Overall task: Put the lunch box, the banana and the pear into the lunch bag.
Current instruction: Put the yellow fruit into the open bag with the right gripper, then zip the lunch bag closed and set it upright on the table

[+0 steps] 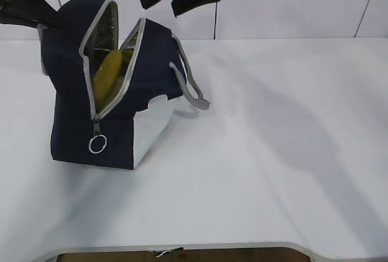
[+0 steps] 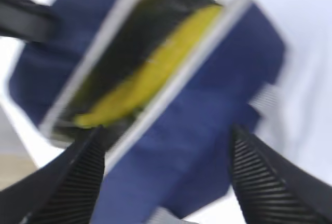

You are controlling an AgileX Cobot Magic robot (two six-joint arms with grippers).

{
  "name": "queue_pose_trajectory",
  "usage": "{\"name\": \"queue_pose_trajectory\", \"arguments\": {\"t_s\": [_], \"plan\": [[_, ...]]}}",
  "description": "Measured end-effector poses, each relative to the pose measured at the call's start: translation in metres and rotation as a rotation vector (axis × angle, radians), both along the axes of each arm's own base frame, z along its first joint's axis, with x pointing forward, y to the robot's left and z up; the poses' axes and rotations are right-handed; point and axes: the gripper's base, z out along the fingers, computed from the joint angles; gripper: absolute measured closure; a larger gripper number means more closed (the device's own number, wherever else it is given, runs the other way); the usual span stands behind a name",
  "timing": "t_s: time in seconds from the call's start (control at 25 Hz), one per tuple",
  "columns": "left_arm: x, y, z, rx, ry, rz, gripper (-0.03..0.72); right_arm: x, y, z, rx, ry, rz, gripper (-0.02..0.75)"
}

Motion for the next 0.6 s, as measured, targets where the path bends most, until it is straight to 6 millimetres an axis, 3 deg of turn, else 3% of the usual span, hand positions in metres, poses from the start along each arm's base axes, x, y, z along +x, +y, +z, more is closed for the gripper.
{"name": "queue_pose_trajectory", "arguments": {"t_s": [0.16,0.4,0.6], "plan": [[0.0,0.0,0.0,0.0,0.0,0.0,0.673,0.004,-0.004,-0.008,-0.054,0.022,-0.049,0.15],[0.0,0.0,0.0,0.002,0.0,0.0,0.673,0.013,-0.001,-0.044,-0.081,0.116,-0.057,0.15],[0.0,0.0,0.0,0.003,0.0,0.0,0.673,0.018,0.002,-0.06,-0.08,0.154,-0.054,0.15]]}}
